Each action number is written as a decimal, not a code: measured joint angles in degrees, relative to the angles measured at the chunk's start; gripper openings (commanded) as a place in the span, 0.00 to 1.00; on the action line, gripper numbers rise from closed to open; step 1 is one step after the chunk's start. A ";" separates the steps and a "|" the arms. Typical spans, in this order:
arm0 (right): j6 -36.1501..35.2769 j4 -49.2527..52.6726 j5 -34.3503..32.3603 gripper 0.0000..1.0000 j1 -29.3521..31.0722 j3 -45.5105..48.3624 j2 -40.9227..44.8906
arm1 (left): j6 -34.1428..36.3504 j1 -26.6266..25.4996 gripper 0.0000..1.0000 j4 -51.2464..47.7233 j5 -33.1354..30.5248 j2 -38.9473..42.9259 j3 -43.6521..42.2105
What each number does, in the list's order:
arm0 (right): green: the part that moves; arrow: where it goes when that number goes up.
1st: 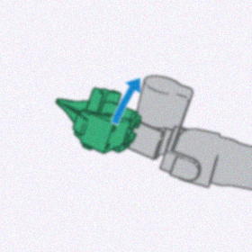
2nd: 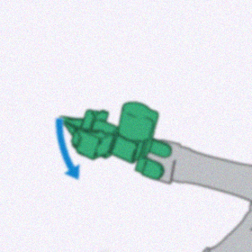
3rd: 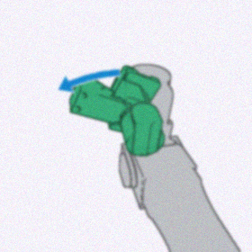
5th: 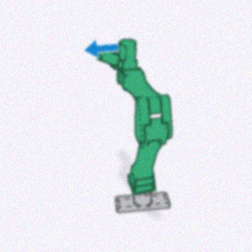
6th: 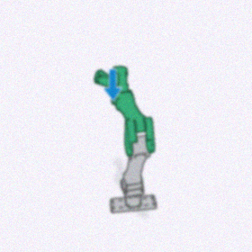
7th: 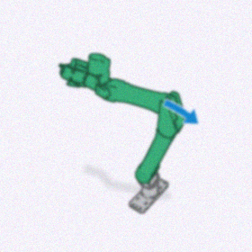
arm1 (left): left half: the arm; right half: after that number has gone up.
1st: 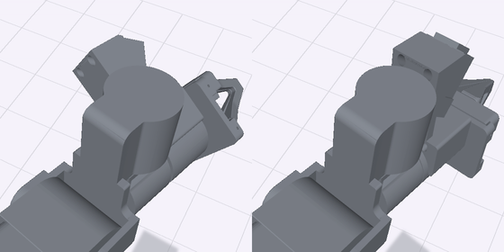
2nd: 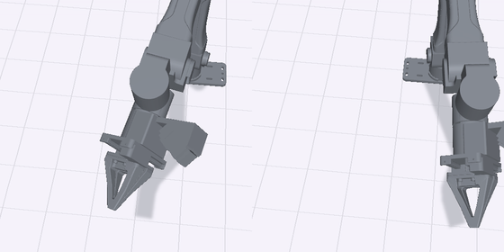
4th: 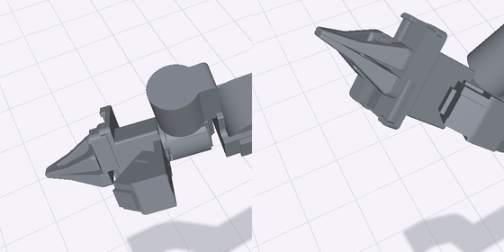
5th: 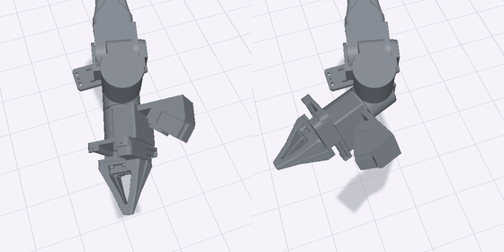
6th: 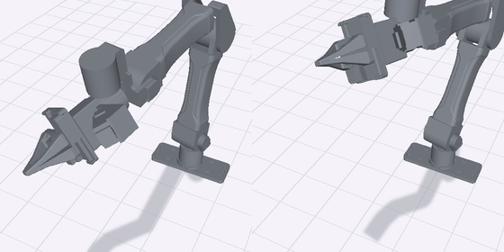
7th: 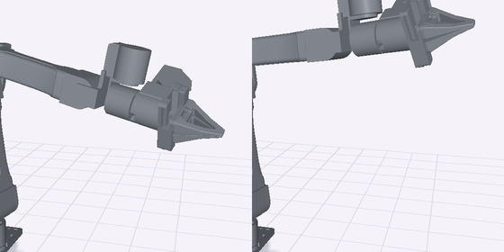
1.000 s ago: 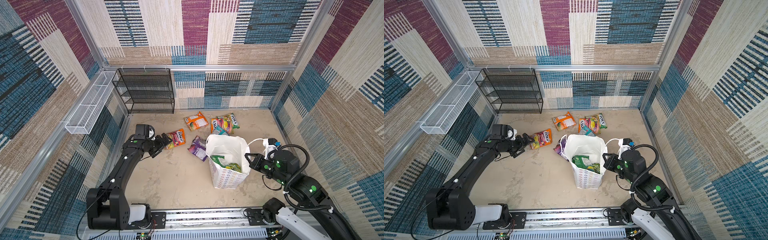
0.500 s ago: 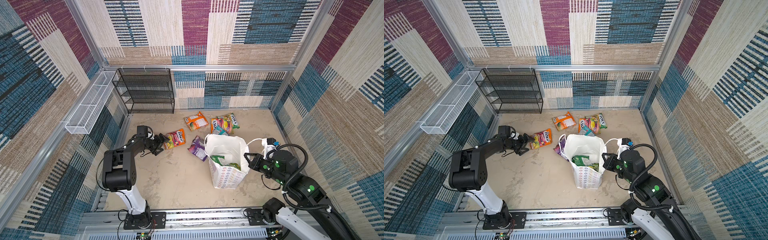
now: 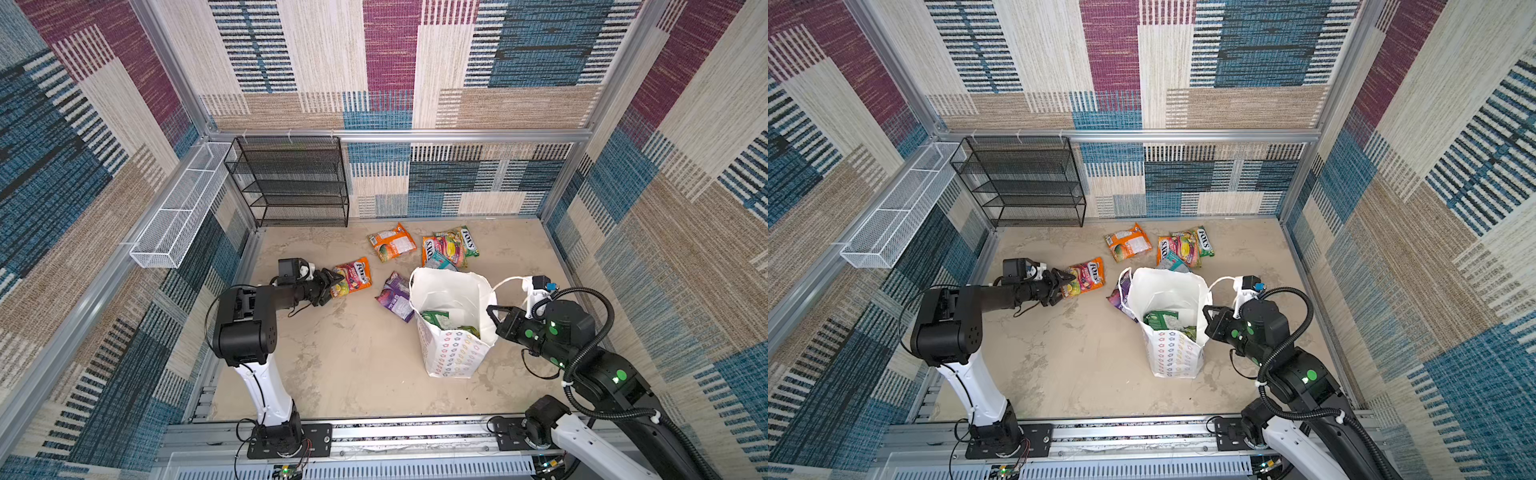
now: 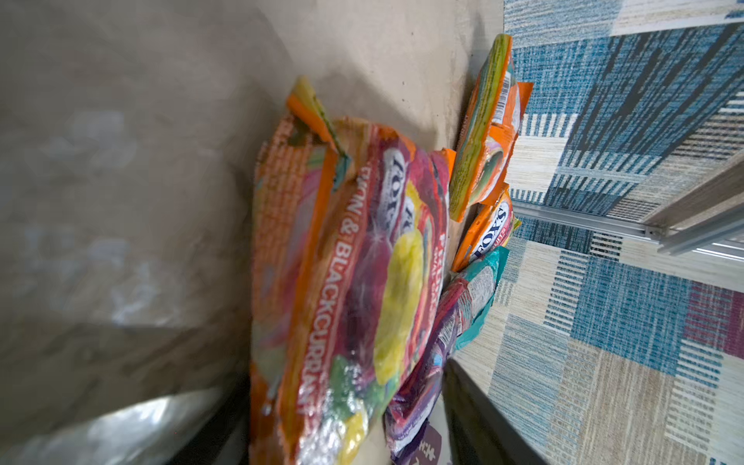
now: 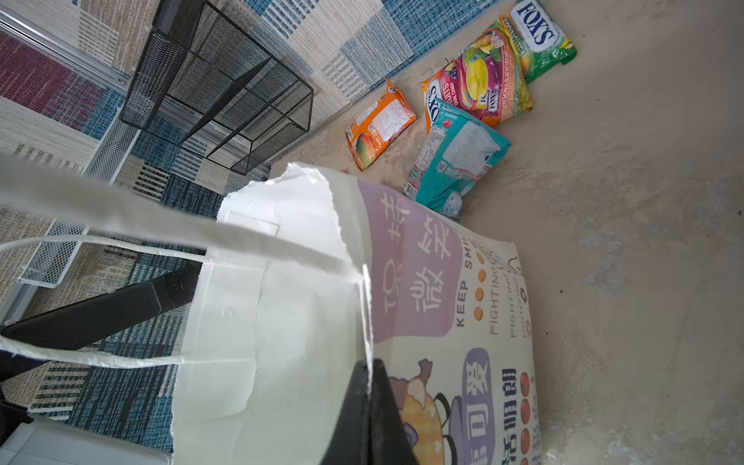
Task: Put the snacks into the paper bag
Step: 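Lower the left gripper onto the Fox's fruit candy packet and grasp it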
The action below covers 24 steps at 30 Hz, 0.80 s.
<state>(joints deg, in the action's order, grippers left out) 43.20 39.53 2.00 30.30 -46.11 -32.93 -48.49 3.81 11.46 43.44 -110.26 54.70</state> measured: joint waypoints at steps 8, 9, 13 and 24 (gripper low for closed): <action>0.04 0.02 0.61 0.00 0.00 0.00 0.33 | -2.58 -1.27 0.23 5.18 0.42 -2.47 -1.07; 0.07 0.02 0.61 0.00 -0.02 0.00 0.39 | -3.34 -1.29 0.19 6.14 0.63 -2.73 -1.46; 0.11 0.17 0.98 0.00 0.00 0.00 0.63 | -5.90 -1.75 0.10 8.57 0.11 -1.81 -3.19; 0.52 0.20 1.09 0.00 0.00 0.00 0.70 | -5.27 -5.22 0.00 -5.60 -7.76 21.11 -6.93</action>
<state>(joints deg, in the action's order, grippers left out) 43.72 39.72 3.09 30.30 -46.11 -32.23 -53.76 -1.41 5.87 35.68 -89.14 47.77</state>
